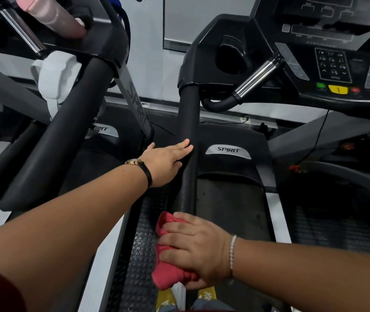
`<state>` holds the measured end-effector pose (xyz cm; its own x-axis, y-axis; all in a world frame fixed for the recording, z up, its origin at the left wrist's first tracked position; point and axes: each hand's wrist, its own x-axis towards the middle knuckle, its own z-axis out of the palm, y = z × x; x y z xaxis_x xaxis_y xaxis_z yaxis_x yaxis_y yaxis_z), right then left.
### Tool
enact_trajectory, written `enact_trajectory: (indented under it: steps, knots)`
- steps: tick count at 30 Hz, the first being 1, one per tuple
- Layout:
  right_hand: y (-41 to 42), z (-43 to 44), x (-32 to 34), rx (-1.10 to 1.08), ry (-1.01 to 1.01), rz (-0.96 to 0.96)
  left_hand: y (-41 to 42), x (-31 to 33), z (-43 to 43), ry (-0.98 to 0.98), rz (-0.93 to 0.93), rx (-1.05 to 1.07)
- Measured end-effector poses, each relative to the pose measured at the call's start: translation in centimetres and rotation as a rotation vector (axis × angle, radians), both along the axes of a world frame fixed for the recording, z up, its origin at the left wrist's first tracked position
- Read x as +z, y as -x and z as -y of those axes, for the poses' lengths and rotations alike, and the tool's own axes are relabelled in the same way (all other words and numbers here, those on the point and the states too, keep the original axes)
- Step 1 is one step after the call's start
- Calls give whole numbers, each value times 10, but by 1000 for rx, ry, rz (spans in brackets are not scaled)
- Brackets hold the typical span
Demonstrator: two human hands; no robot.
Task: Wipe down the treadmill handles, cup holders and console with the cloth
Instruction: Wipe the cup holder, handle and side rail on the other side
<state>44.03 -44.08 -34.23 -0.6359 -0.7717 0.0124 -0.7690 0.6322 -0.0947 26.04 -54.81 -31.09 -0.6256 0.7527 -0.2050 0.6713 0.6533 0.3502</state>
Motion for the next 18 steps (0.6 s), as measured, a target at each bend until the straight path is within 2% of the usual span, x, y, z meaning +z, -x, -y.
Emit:
enact_trajectory:
  steps: [3,5,7,9,12,14,18]
  knots:
    - [-9,37,1,-192,-321,9,1,-1,0,-29,12,8]
    - [-4,56,-4,-171,-598,81,1,-1,1,-37,27,7]
    - [5,65,-5,-149,-754,126,2,-1,1,-28,34,5]
    - [5,63,2,-127,-666,133,1,-2,2,-26,40,8]
    - [-2,42,11,-40,-238,101,-1,-3,2,-45,49,16]
    - [-6,17,8,93,-41,56,-1,-3,2,-48,55,17]
    - [-8,-24,0,160,59,-24,1,-2,3,-46,54,10]
